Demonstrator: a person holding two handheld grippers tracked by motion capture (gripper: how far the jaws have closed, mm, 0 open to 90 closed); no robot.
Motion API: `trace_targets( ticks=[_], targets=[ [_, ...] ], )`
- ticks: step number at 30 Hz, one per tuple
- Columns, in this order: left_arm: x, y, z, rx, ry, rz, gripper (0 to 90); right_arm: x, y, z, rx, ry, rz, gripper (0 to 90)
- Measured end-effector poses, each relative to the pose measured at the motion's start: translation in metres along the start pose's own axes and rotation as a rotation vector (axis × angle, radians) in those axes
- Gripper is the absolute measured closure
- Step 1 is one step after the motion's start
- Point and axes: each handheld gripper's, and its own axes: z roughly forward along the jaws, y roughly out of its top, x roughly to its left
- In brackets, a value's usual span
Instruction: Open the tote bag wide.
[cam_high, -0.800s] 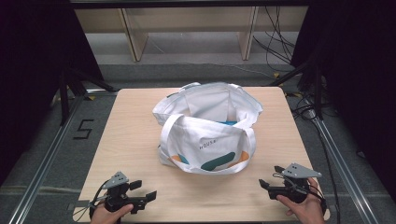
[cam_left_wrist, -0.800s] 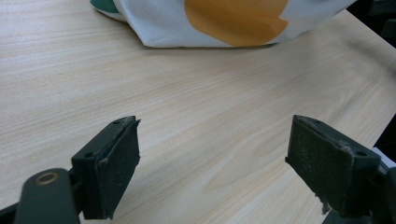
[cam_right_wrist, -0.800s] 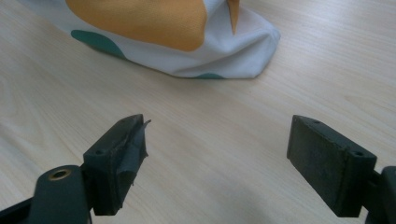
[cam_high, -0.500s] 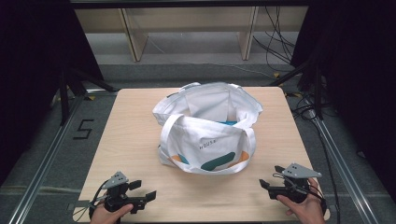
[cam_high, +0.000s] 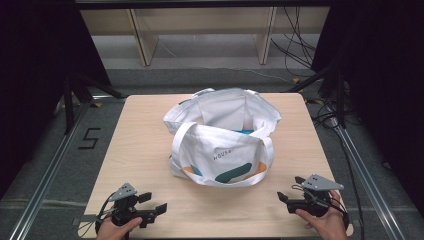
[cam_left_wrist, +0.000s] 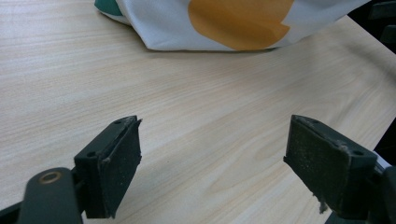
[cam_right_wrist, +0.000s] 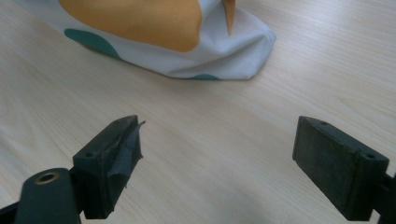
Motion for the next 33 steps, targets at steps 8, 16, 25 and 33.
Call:
trace_targets(
  ticks=[8, 16, 25, 33],
  targets=[
    [0.002, 0.014, -0.005, -0.035, 0.014, -0.003, 17.3, -0.003, 0.013, -0.003, -0.042, 0.004, -0.011, 16.8],
    [0.0, 0.036, -0.002, -0.054, 0.02, 0.02, 18.3, -0.008, 0.036, -0.009, -0.079, 0.001, -0.017, 26.3],
    [0.001, 0.051, -0.005, -0.071, 0.013, 0.018, 21.1, -0.01, 0.067, -0.012, -0.108, 0.001, -0.06, 33.6],
    [-0.004, 0.085, -0.012, -0.107, 0.026, 0.086, 29.4, -0.014, 0.096, -0.02, -0.134, 0.002, -0.089, 37.5]
  ],
)
